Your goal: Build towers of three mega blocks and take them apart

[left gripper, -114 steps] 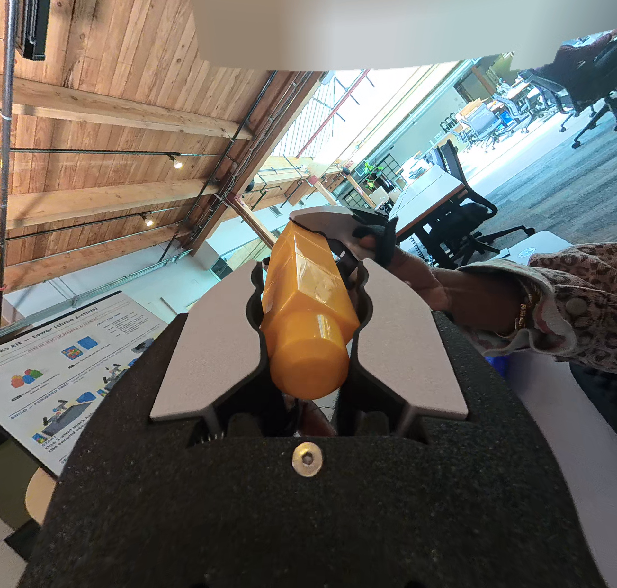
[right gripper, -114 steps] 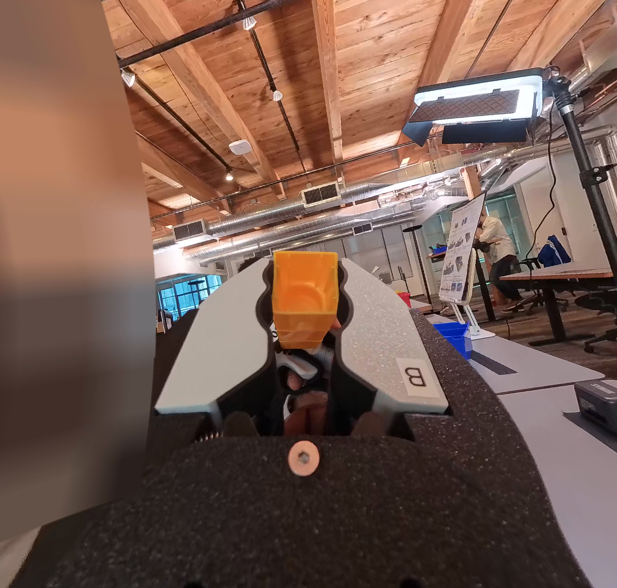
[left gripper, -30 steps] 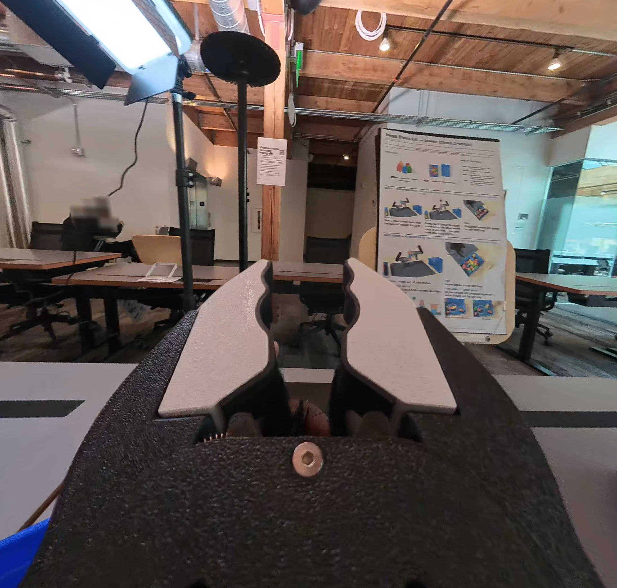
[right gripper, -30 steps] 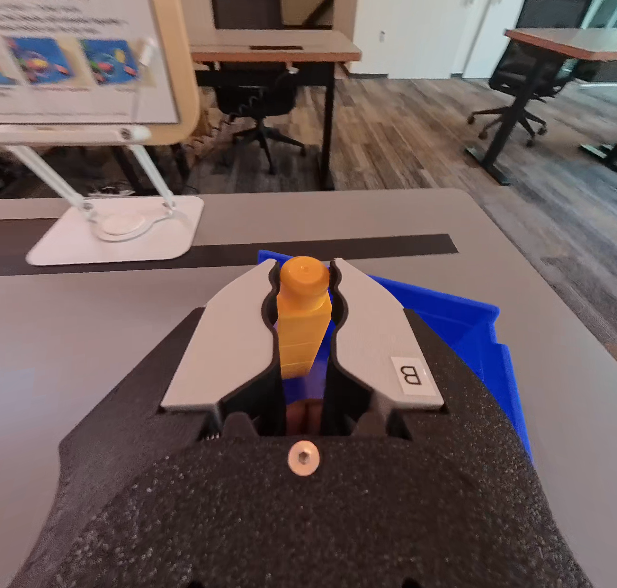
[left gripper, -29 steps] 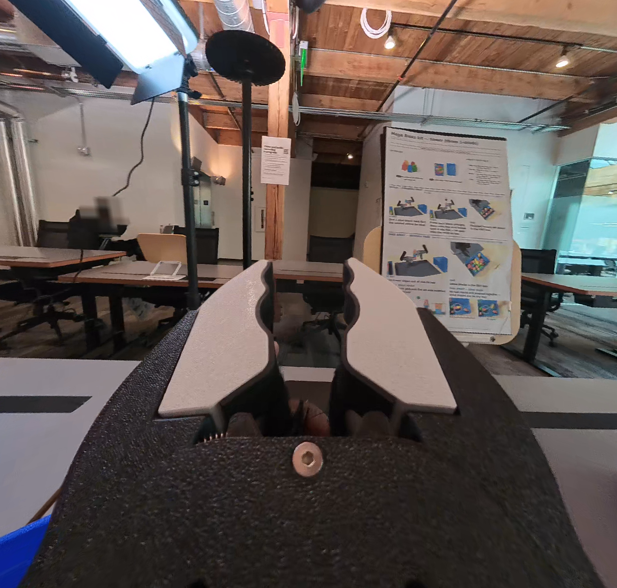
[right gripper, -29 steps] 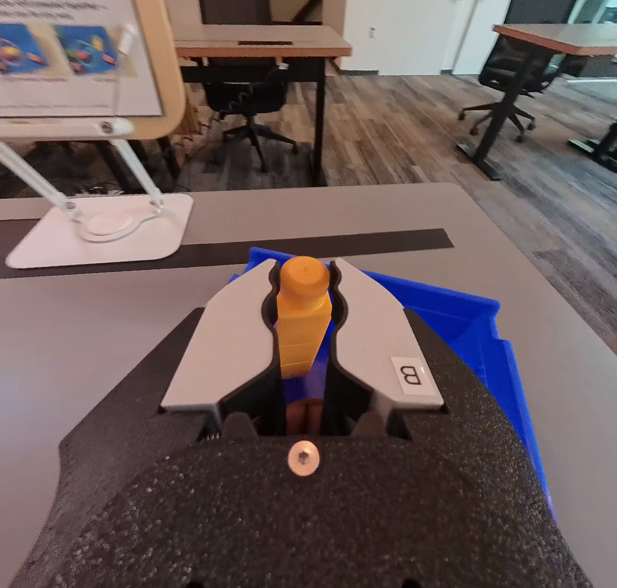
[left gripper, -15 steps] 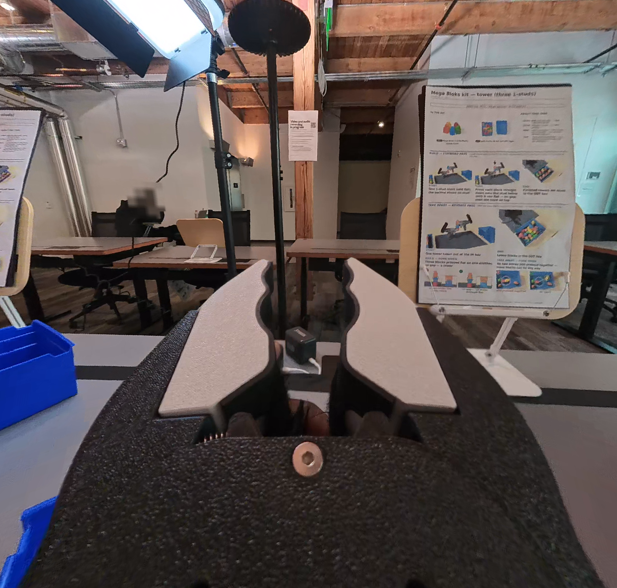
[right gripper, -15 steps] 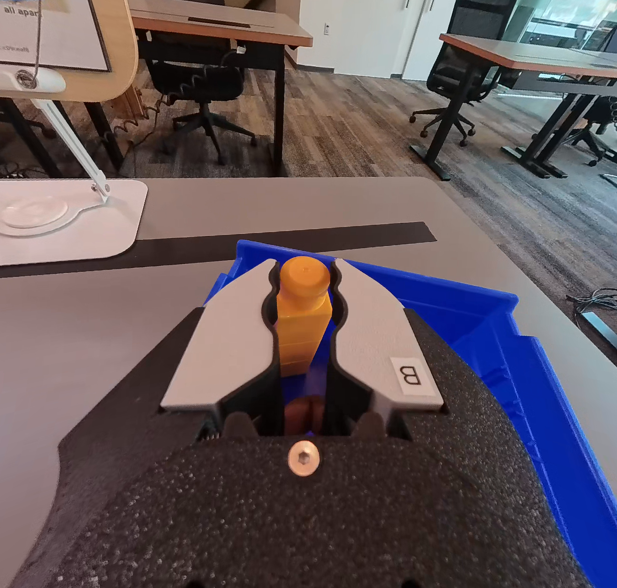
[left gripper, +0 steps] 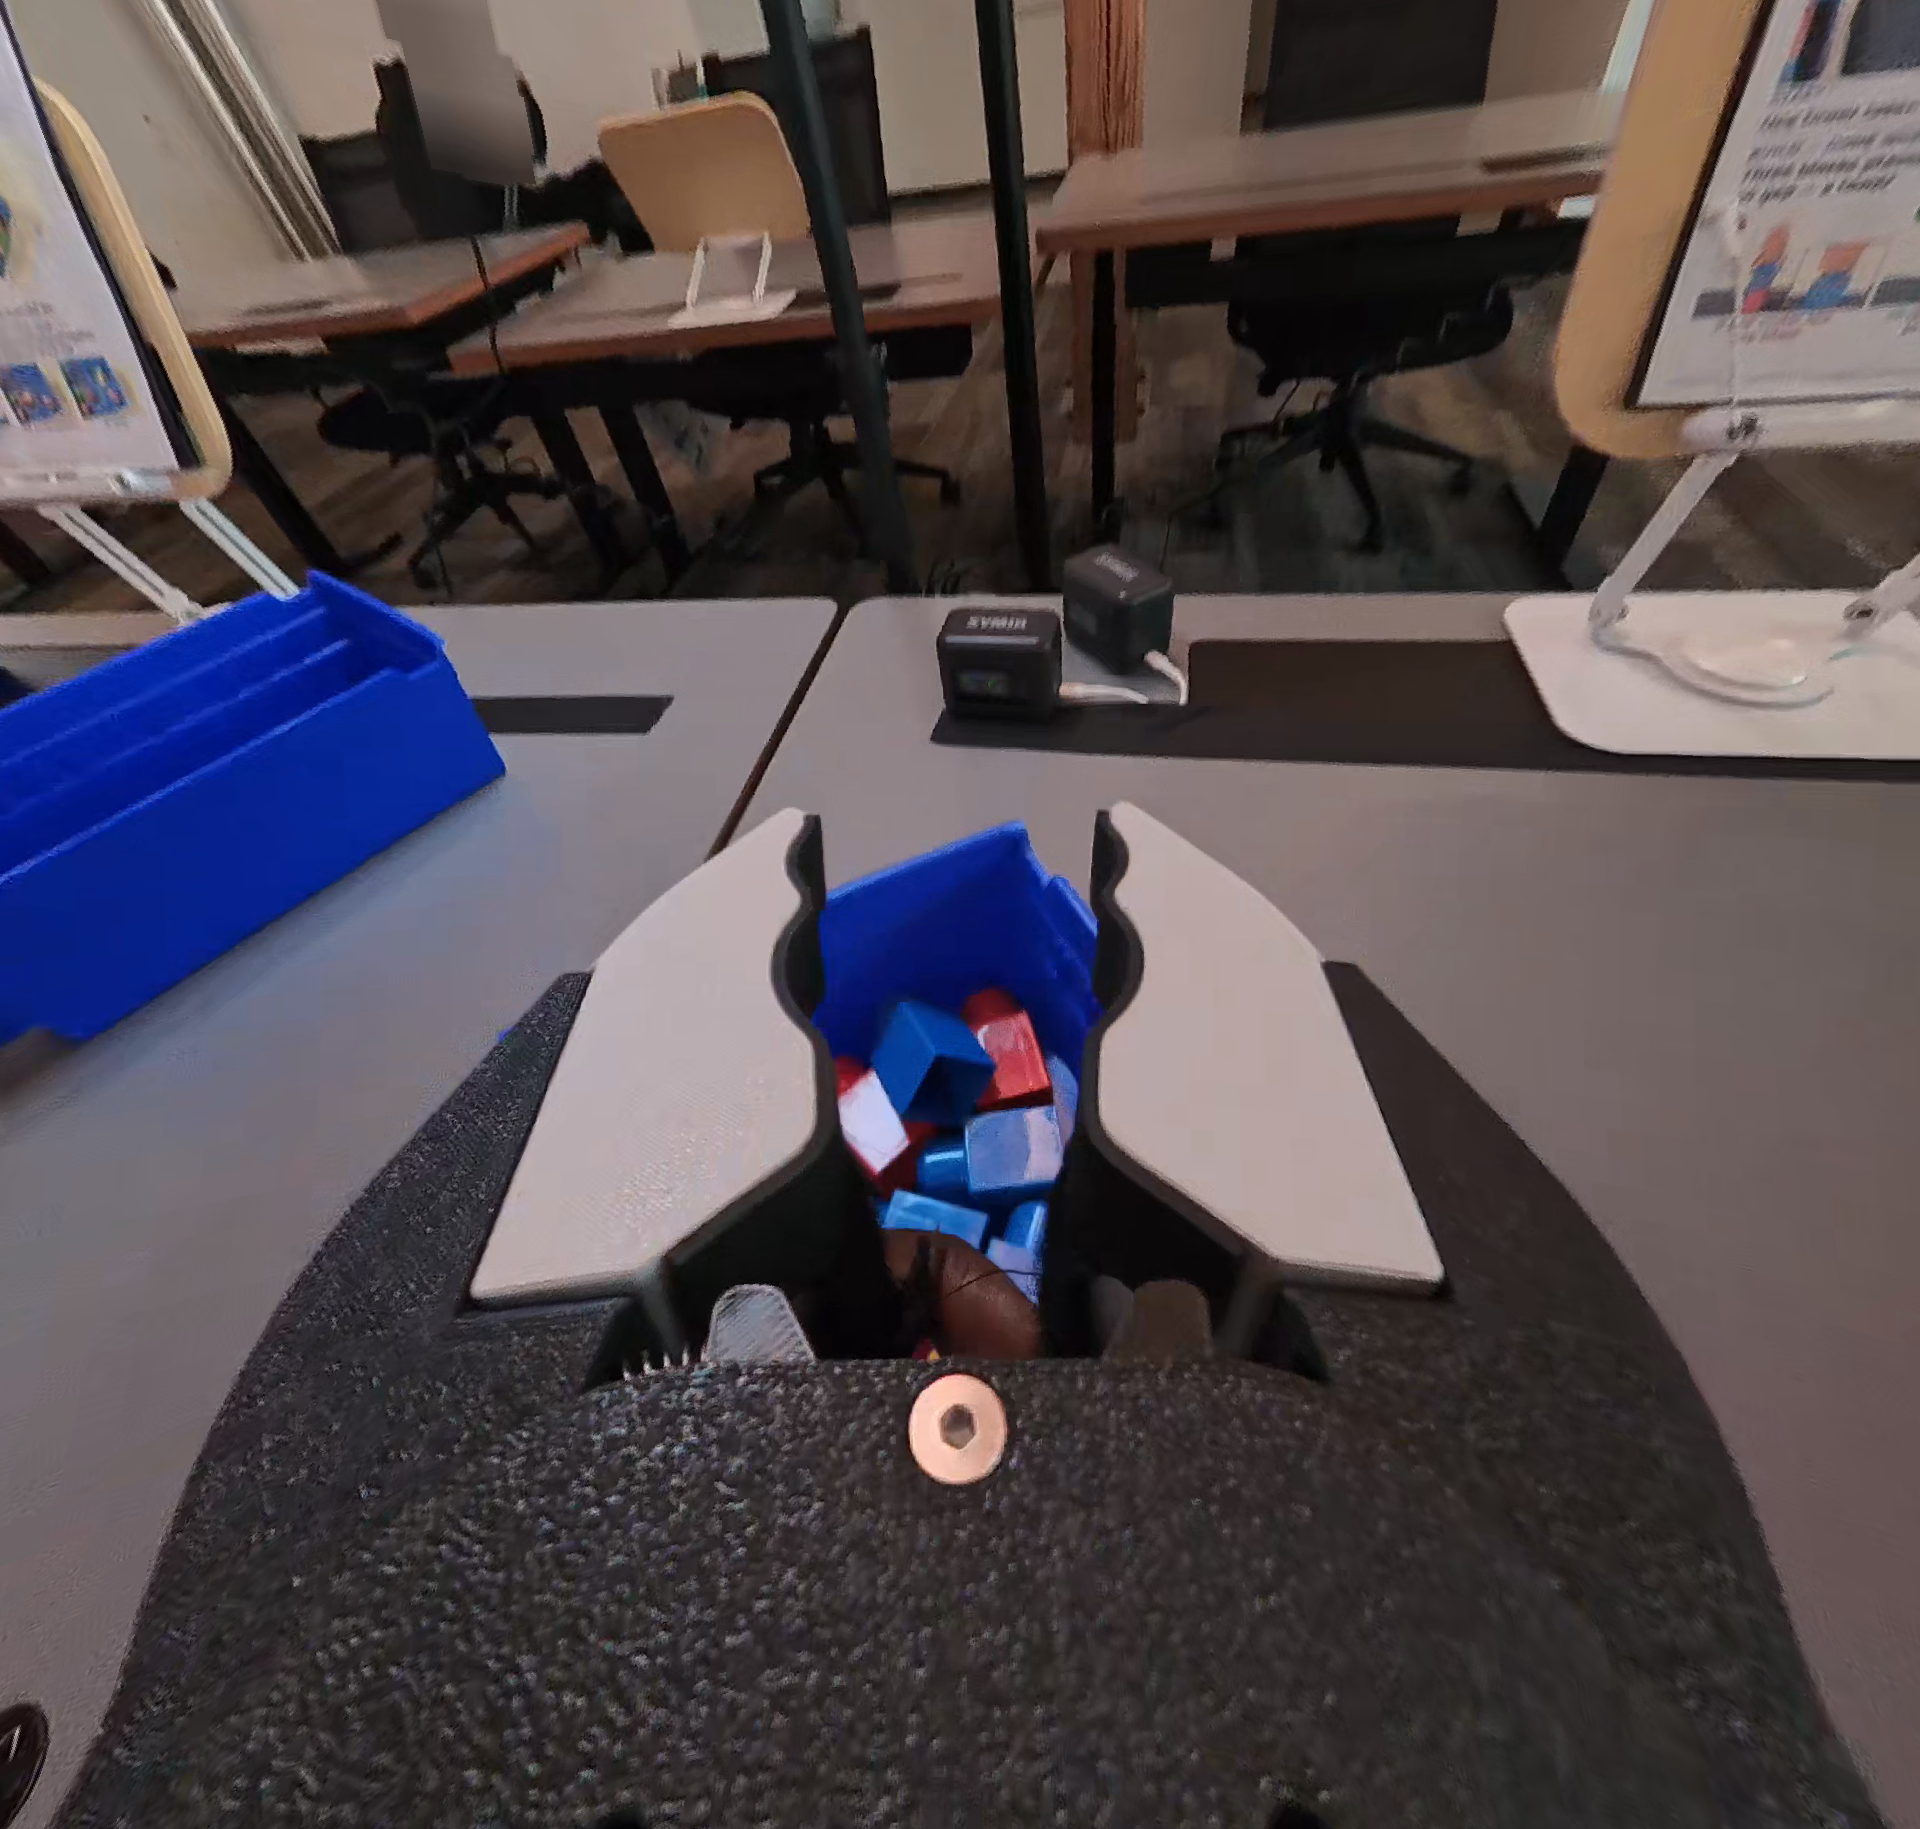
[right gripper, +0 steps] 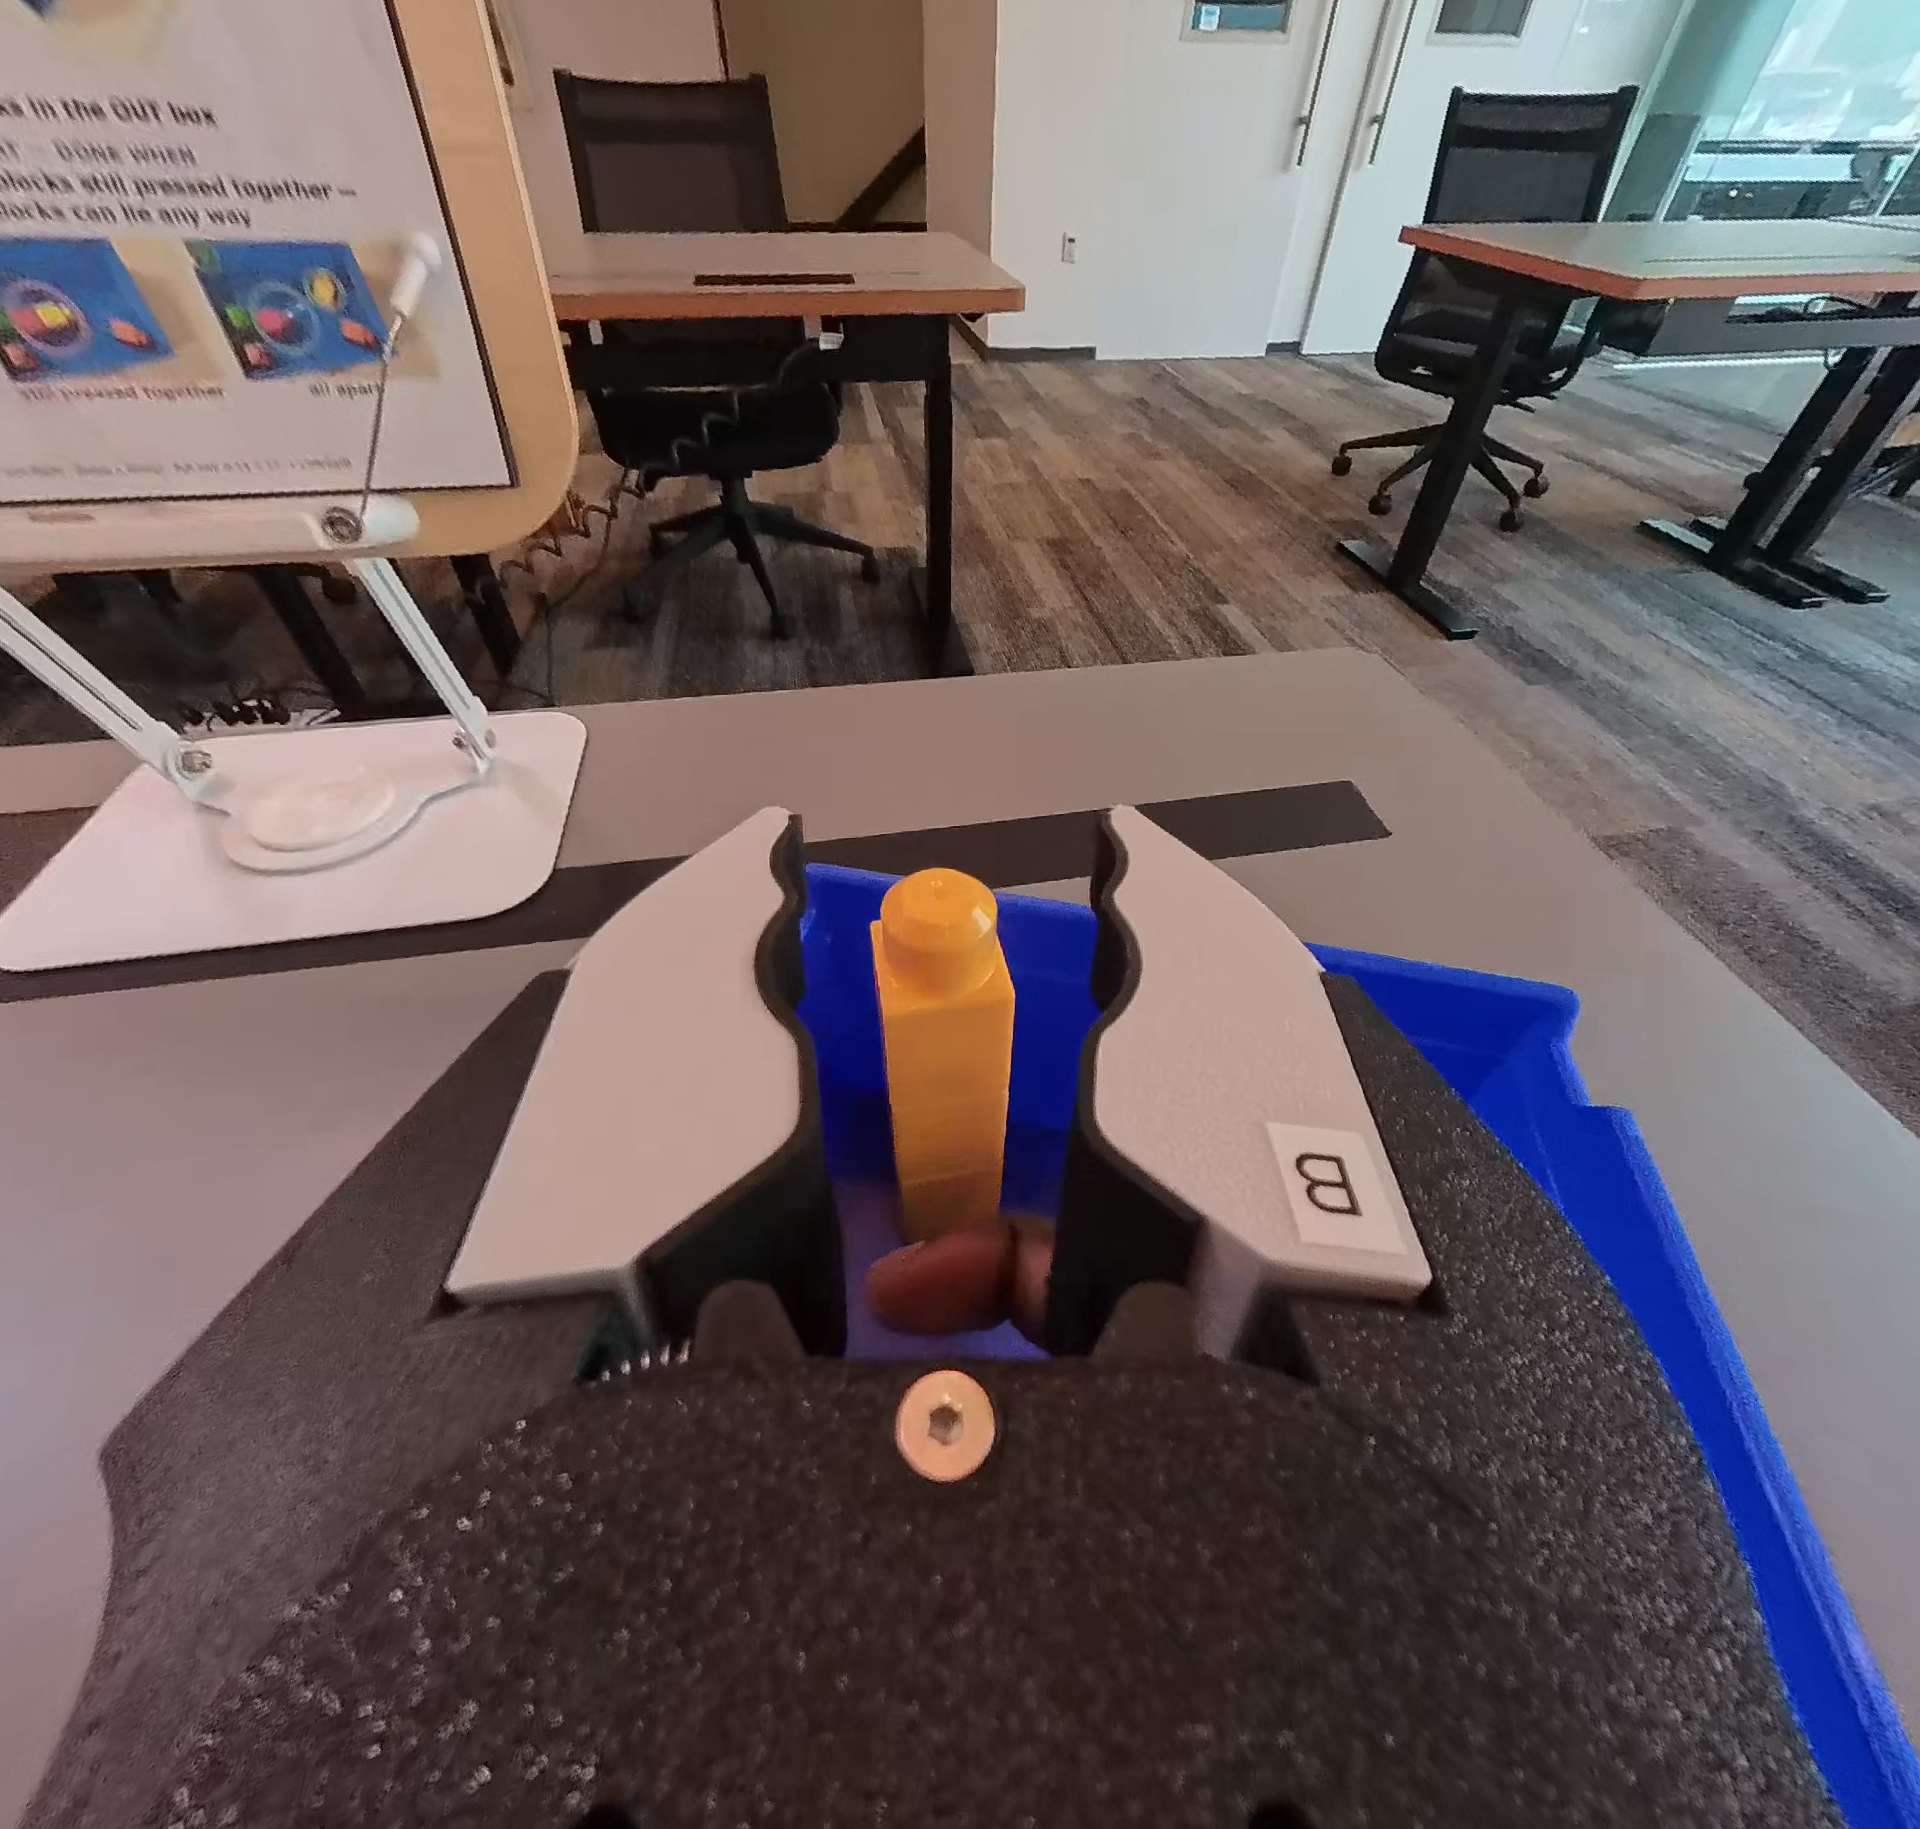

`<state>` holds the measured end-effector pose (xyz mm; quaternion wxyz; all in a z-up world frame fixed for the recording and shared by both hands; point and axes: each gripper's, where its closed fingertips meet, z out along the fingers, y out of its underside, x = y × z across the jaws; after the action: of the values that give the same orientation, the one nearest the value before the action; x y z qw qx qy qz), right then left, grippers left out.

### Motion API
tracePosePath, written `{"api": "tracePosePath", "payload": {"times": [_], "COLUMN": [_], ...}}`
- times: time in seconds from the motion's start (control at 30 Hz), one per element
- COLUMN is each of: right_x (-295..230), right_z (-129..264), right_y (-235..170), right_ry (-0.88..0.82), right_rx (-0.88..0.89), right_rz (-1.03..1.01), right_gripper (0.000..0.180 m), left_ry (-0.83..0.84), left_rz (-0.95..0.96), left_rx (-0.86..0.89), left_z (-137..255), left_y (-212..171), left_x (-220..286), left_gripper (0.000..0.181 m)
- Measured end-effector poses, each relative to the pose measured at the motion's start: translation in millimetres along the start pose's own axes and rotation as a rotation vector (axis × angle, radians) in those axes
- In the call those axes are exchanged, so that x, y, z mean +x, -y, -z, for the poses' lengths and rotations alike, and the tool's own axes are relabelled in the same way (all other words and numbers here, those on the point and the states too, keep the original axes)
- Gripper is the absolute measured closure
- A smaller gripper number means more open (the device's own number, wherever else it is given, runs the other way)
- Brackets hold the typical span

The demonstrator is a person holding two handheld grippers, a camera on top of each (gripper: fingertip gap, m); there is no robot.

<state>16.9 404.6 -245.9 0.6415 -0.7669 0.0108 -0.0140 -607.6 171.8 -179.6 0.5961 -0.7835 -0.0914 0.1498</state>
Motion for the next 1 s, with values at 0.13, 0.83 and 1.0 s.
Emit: {"api": "tracePosePath", "payload": {"times": [0.13,0.83,1.0], "right_x": [3.4,5.5,-10.0], "right_z": [4.9,7.6,13.8], "right_y": [5.6,10.4,22.5], "right_ry": [0.009,0.009,0.084], "right_rx": [0.013,0.036,0.067], "right_rz": [-0.015,-0.005,-0.020], "right_gripper": [0.126,0.127,0.129], "left_ry": [-0.060,0.054,-0.142], "left_rz": [-0.018,0.055,0.311], "left_rx": [-0.179,-0.632,-0.160], "left_z": [-13.6,-100.0,-83.5], "left_y": [-36.1,-172.3,-79.3], "left_x": [5.3,-11.0,-0.3], "left_gripper": [0.128,0.142,0.161]}}
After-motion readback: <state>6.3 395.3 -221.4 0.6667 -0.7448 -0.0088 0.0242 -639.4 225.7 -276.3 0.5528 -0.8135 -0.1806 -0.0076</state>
